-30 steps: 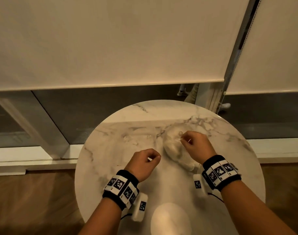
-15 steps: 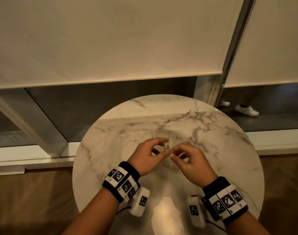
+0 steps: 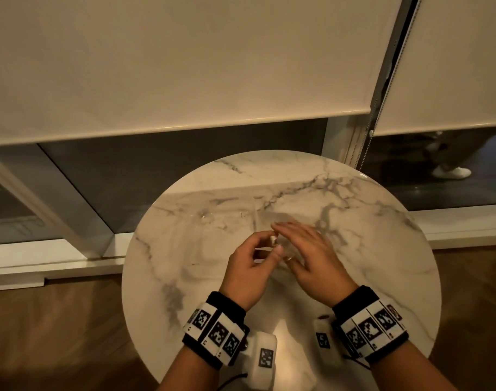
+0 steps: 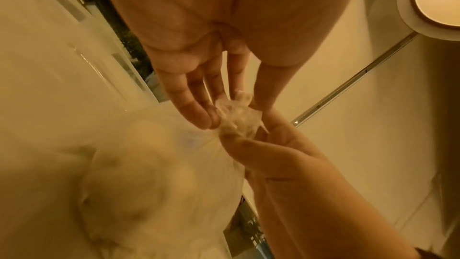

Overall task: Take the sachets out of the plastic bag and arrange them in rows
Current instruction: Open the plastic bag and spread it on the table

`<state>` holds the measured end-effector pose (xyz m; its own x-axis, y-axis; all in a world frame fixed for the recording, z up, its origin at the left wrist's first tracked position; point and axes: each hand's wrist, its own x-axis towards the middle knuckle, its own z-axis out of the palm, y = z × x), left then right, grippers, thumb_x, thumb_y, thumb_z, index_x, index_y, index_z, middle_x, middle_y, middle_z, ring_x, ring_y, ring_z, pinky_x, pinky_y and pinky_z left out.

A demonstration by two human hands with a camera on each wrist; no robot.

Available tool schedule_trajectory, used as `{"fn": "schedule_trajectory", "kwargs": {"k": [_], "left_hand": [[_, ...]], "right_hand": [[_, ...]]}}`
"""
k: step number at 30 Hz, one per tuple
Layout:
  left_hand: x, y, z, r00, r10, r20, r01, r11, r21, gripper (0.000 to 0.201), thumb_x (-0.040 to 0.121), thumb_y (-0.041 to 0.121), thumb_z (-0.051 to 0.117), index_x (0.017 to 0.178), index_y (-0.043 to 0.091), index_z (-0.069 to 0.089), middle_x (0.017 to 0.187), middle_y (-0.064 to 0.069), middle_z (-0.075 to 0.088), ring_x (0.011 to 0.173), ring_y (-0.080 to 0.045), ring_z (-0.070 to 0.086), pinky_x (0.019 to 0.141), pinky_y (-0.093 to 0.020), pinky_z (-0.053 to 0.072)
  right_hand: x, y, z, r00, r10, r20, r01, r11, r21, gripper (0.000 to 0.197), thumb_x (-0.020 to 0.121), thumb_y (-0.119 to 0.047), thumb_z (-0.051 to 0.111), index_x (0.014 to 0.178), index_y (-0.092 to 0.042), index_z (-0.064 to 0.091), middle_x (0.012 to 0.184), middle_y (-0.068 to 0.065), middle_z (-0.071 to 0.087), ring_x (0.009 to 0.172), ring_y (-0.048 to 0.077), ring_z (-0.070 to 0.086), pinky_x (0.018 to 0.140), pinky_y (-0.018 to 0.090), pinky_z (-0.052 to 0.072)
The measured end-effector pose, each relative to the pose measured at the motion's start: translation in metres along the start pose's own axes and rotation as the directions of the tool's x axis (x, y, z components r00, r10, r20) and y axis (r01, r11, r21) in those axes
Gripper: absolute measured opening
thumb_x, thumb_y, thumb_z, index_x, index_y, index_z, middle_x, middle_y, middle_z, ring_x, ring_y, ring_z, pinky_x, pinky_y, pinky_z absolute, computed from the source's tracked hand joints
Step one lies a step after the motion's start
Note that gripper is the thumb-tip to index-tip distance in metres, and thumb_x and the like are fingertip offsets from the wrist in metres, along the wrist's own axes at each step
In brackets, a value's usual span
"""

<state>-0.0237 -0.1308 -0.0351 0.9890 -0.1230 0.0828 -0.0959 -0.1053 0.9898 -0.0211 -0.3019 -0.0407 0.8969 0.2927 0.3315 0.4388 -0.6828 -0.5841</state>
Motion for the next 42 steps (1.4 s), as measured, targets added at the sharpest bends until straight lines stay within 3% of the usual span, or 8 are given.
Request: {"fn": "schedule_trajectory", "kwargs": {"k": [4,9,19,23,29,35,38,42], "left_hand": [[-0.004,-0.002,0.008,0.998,-0.028,-0.048,0.029,0.999,0.018,0.041,0.077,0.007,0.082,0.111,0.025,0.067,0.094,0.001,0.072,0.087,-0.015,0.070,0.080,-0.026,0.058],[-0.001,-0.006,0.000,0.999,0.006,-0.043,0.004,0.973,0.233,0.010,0.084,0.013,0.077,0.090,0.021,0.075,0.080,0.007,0.074,0.078,-0.005,0.070,0.075,-0.021,0.056],[0.001,-0.004,-0.005,0.998,-0.033,-0.057,0.046,0.967,0.249,0.017,0.095,0.005,0.061,0.082,0.015,0.063,0.073,-0.004,0.070,0.065,-0.012,0.067,0.066,-0.032,0.058],[0.000,0.002,-0.010,0.997,-0.010,-0.081,0.029,0.969,0.246,0.025,0.094,0.003,0.062,0.076,0.020,0.062,0.070,-0.001,0.069,0.062,-0.007,0.065,0.061,-0.019,0.053],[0.001,0.010,-0.019,0.993,0.016,-0.113,0.010,0.973,0.229,0.019,0.094,0.001,0.062,0.079,0.012,0.063,0.072,0.005,0.070,0.063,-0.002,0.066,0.061,-0.016,0.052],[0.002,0.016,-0.019,0.996,0.020,-0.082,0.007,0.949,0.317,0.010,0.093,0.023,0.067,0.083,0.022,0.065,0.076,0.009,0.071,0.074,-0.007,0.067,0.074,-0.033,0.057],[-0.003,0.024,-0.009,1.000,0.003,-0.027,0.004,0.969,0.245,0.015,0.085,0.037,0.075,0.091,0.025,0.068,0.081,0.006,0.073,0.075,-0.013,0.070,0.074,-0.039,0.060],[-0.005,0.034,-0.006,0.999,0.040,0.030,-0.046,0.968,0.248,0.027,0.070,0.041,0.084,0.092,0.030,0.073,0.078,0.008,0.074,0.072,-0.012,0.071,0.071,-0.034,0.060]], "right_hand": [[-0.003,0.001,0.006,0.996,0.089,0.006,-0.089,0.985,0.151,0.060,0.086,-0.030,0.061,0.143,-0.041,0.046,0.123,-0.012,0.067,0.113,0.007,0.061,0.098,0.041,0.049],[-0.005,0.002,0.001,0.993,0.118,0.015,-0.119,0.988,0.098,0.050,0.088,-0.058,0.060,0.135,-0.042,0.055,0.103,-0.022,0.061,0.101,0.004,0.059,0.091,0.039,0.050],[0.002,0.006,-0.002,0.996,0.067,0.052,-0.068,0.998,0.016,0.037,0.088,-0.027,0.071,0.118,-0.042,0.056,0.098,-0.026,0.061,0.093,0.000,0.058,0.086,0.036,0.050],[0.004,0.011,-0.003,0.995,0.101,0.002,-0.101,0.995,-0.027,0.038,0.087,-0.028,0.071,0.124,-0.035,0.061,0.106,-0.012,0.069,0.094,0.007,0.061,0.086,0.037,0.050],[0.009,0.013,-0.003,0.990,0.125,-0.062,-0.128,0.991,-0.042,0.018,0.082,-0.024,0.068,0.098,-0.022,0.076,0.092,-0.009,0.065,0.088,0.018,0.063,0.076,0.040,0.053],[0.003,0.000,-0.005,0.995,0.061,-0.085,-0.076,0.979,-0.191,0.010,0.083,-0.037,0.065,0.088,-0.031,0.071,0.084,-0.014,0.058,0.086,0.013,0.060,0.071,0.034,0.044],[0.003,-0.007,0.000,0.991,0.062,-0.115,-0.071,0.995,-0.068,0.010,0.080,-0.037,0.064,0.082,-0.029,0.069,0.084,-0.018,0.057,0.090,0.009,0.056,0.079,0.034,0.039],[0.002,-0.009,-0.003,0.979,0.099,-0.176,-0.071,0.985,0.160,0.003,0.080,-0.025,0.067,0.080,-0.022,0.065,0.070,-0.013,0.062,0.067,0.004,0.056,0.061,0.023,0.042]]}}
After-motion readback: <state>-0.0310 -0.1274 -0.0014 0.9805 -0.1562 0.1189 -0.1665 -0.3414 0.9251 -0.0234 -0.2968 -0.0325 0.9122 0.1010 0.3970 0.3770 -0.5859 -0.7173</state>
